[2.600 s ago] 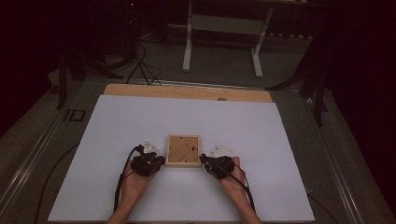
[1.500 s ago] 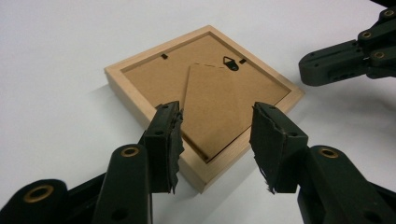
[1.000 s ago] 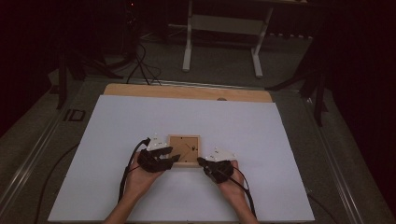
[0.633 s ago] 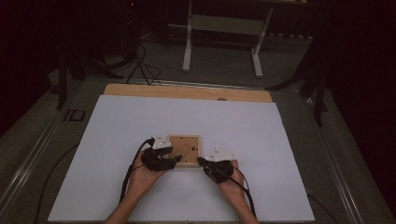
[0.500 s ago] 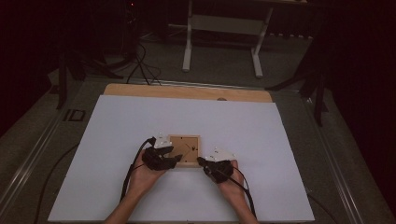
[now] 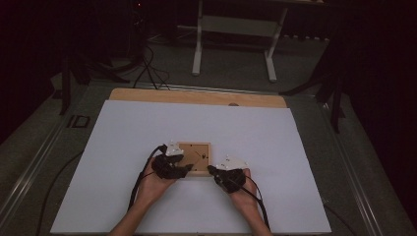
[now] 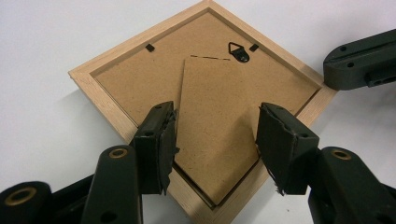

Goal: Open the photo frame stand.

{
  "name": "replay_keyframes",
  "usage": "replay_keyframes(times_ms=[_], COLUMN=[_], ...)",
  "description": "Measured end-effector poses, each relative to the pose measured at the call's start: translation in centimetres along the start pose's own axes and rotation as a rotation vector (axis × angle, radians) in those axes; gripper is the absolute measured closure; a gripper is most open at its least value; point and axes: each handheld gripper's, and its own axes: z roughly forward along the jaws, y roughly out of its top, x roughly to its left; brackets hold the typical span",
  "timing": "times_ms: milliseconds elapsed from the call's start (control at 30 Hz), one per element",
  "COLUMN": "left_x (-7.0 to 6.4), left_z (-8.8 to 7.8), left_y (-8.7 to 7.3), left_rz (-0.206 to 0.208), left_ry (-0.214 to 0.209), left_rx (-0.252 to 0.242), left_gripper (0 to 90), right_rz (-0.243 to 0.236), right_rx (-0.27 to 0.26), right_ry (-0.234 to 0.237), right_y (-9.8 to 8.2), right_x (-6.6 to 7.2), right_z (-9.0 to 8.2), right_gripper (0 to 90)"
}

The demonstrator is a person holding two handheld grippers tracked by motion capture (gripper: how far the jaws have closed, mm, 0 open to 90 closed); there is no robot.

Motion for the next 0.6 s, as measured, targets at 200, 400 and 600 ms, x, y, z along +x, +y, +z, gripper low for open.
replay_keyframes(times_ms=[200, 400, 600], left_x=[0.10, 0.02, -0.02], left_z=[-0.01, 0.01, 0.00], left_y=[-0.01, 0.05, 0.35], left_rz=[-0.001, -0.004, 0.004], left_ry=[-0.005, -0.003, 0.001], left_rx=[-0.001, 0.003, 0.024], left_gripper=[49.5, 50.4, 50.9], right_rz=[-0.001, -0.001, -0.003], right_rx=[0.000, 0.001, 0.000], right_ry=[0.000, -0.001, -0.001], right_y=[0.00, 0.00, 0.00], right_x=[0.00, 0.01, 0.01], right_z=[0.00, 0.00, 0.00], right_gripper=[89.9, 89.9, 89.9])
